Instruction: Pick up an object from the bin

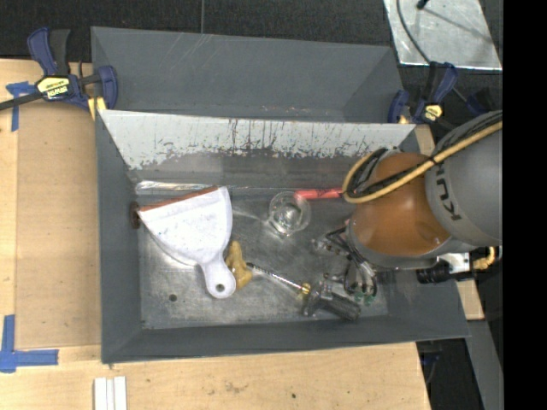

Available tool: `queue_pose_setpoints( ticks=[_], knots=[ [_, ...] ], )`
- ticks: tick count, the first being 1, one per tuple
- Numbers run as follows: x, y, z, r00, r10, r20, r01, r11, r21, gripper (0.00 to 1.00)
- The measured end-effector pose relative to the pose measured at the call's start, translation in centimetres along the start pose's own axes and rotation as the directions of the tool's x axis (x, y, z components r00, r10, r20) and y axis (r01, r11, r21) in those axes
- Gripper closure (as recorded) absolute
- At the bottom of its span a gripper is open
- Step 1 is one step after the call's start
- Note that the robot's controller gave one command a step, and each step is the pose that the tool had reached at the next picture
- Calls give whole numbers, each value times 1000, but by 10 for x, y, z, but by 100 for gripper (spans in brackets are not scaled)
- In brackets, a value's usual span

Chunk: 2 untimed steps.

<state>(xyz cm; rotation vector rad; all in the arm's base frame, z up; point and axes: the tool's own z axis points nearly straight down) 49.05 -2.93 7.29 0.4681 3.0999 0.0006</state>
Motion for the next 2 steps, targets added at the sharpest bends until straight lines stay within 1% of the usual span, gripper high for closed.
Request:
queue_pose_setpoints(
  ticks=[1,2],
  knots=[
    [-5,-4,-1,991,-132,-1,132,991,0,0],
    [-5,0,-4,1000,1,10,-1,1000,-1,100]
  ],
)
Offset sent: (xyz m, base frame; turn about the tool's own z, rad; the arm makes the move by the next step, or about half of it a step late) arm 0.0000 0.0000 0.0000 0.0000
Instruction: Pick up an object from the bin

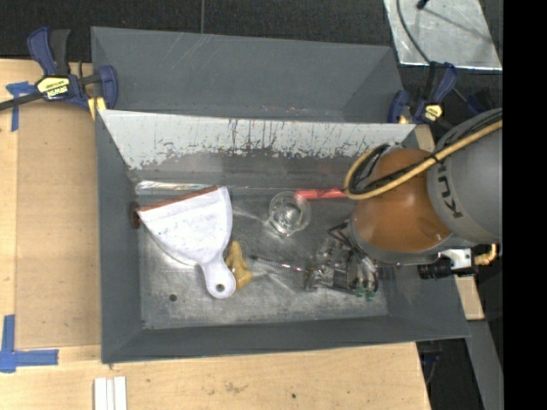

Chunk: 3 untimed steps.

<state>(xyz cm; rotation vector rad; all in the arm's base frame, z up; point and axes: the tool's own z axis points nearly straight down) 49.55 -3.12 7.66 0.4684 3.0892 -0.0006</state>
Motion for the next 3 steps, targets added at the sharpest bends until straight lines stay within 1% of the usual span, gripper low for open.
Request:
queue_pose_setpoints(
  ticks=[2,3],
  knots=[
    [0,0,-1,1000,0,-2,0,1000,0,100],
    [1,0,-3,1000,-1,-10,1,1000,1,100]
  ],
)
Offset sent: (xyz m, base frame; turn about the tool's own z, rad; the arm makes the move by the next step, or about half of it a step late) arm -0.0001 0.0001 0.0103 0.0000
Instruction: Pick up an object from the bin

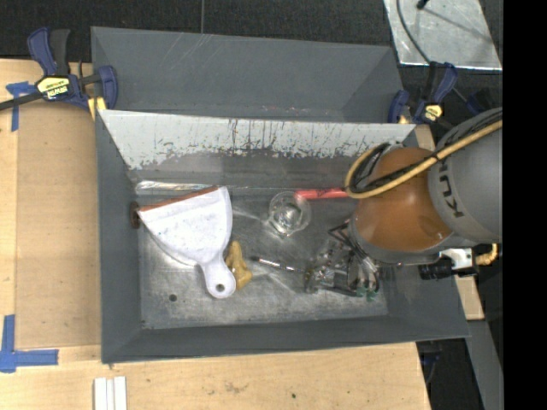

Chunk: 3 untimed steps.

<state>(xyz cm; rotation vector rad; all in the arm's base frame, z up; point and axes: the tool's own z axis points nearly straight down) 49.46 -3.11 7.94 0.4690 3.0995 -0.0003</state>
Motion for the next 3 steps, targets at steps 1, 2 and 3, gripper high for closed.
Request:
queue_pose_setpoints(
  ticks=[1,2,3],
  knots=[
    [0,0,-2,1000,0,-4,0,1000,0,100],
    [2,-1,-11,1000,0,-12,0,1000,2,100],
    [3,-1,-32,1000,-1,-13,1,1000,2,100]
  ],
)
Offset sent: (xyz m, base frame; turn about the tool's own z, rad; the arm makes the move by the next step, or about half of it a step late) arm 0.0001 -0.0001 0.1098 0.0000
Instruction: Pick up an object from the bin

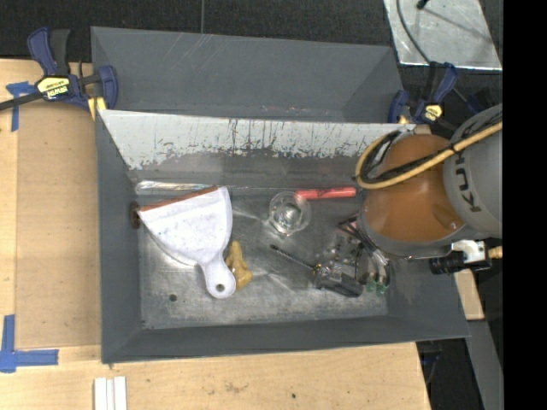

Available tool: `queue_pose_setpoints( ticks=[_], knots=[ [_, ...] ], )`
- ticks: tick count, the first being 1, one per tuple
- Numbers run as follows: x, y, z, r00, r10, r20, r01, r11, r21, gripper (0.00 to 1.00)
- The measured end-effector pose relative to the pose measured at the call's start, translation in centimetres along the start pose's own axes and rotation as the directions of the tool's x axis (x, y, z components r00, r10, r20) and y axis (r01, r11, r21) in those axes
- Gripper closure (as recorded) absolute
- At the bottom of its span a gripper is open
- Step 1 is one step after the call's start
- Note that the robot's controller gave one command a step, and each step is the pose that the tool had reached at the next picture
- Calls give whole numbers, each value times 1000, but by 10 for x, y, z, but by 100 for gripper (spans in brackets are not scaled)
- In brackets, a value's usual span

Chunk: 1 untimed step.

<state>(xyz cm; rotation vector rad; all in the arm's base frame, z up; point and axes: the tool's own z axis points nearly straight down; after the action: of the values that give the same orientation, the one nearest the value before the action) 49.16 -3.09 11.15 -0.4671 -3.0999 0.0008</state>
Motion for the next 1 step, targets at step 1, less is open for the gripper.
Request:
queue_pose_setpoints(
  ticks=[1],
  knots=[
    [-3,0,-16,1000,0,12,0,1000,-3,100]
  ],
)
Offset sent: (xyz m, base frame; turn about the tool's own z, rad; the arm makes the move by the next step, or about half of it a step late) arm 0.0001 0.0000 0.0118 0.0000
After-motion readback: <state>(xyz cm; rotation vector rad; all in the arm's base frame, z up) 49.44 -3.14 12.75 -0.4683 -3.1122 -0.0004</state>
